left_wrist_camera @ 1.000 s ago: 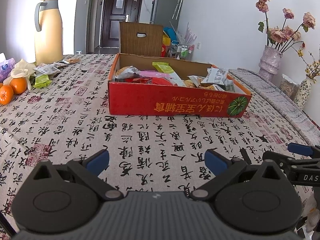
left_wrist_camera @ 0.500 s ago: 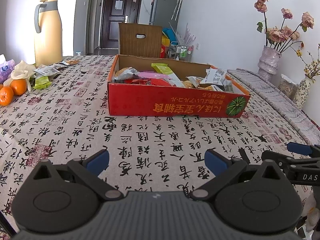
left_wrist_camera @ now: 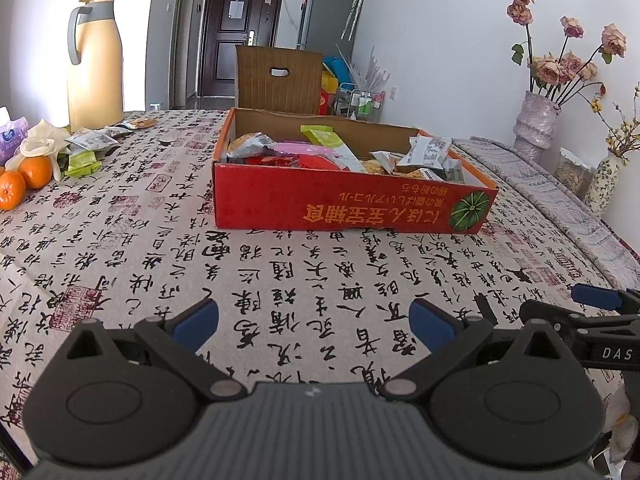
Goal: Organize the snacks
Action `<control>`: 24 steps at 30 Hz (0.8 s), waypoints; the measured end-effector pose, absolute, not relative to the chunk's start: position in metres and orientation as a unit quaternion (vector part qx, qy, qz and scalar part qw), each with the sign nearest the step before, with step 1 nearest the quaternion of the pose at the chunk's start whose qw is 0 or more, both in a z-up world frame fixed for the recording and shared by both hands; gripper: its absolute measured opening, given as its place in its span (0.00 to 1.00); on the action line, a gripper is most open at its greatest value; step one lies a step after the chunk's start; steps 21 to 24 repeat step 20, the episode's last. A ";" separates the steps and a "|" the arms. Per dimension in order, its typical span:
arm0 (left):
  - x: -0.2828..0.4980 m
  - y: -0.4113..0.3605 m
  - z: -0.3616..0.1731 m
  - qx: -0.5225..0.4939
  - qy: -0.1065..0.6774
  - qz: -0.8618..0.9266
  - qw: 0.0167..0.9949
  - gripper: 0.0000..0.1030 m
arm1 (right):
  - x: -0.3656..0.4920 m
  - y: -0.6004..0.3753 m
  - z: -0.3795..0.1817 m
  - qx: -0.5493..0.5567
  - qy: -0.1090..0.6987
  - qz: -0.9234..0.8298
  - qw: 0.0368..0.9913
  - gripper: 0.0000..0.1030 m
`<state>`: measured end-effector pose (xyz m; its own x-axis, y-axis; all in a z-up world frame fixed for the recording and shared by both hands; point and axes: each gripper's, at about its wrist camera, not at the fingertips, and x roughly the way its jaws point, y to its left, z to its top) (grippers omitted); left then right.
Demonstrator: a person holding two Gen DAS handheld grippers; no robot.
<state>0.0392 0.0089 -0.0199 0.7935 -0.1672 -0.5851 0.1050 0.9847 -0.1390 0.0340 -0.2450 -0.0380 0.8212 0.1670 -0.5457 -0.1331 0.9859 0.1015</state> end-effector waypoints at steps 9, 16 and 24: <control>0.039 0.011 -0.021 -0.050 0.310 -0.070 0.947 1.00 | 0.034 -0.245 -0.040 0.033 0.286 0.078 0.954 1.00; 0.039 0.010 -0.021 -0.052 0.310 -0.071 0.947 1.00 | 0.034 -0.246 -0.043 0.035 0.288 0.082 0.954 1.00; 0.039 0.010 -0.023 -0.053 0.312 -0.072 0.946 1.00 | 0.035 -0.247 -0.045 0.038 0.291 0.083 0.952 1.00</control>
